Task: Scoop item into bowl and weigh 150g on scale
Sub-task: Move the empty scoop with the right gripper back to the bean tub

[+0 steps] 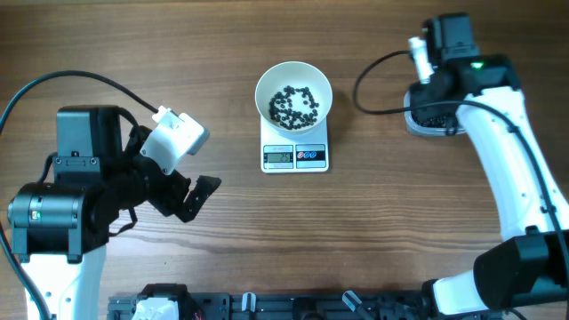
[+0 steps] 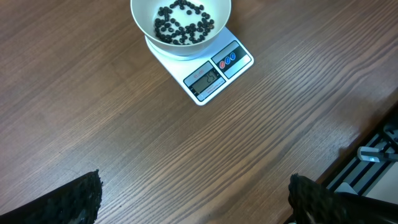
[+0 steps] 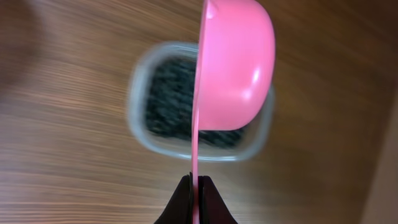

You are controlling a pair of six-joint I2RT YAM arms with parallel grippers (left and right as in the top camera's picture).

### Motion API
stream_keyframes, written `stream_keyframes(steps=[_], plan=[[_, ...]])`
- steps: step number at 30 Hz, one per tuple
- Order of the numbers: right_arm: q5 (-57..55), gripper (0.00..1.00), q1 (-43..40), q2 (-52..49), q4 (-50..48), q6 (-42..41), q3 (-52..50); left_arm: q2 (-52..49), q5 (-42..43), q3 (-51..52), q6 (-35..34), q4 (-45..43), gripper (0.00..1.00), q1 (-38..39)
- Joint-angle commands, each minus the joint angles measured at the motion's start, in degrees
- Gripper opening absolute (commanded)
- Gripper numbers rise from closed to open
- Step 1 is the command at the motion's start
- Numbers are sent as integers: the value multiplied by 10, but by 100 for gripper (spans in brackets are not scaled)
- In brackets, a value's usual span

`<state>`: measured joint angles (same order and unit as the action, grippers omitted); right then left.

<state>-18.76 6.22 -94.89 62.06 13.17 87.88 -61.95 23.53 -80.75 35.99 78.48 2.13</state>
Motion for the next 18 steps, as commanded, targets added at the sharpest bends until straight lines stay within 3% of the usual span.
stream_keyframes(steps=[1,18], plan=[[-51,4,-23,15,14,5,9,2,9,-8,11,0,100,-4],[-138,5,-20,-4,12,-5,-100,2,9,-8,11,0,100,-4]])
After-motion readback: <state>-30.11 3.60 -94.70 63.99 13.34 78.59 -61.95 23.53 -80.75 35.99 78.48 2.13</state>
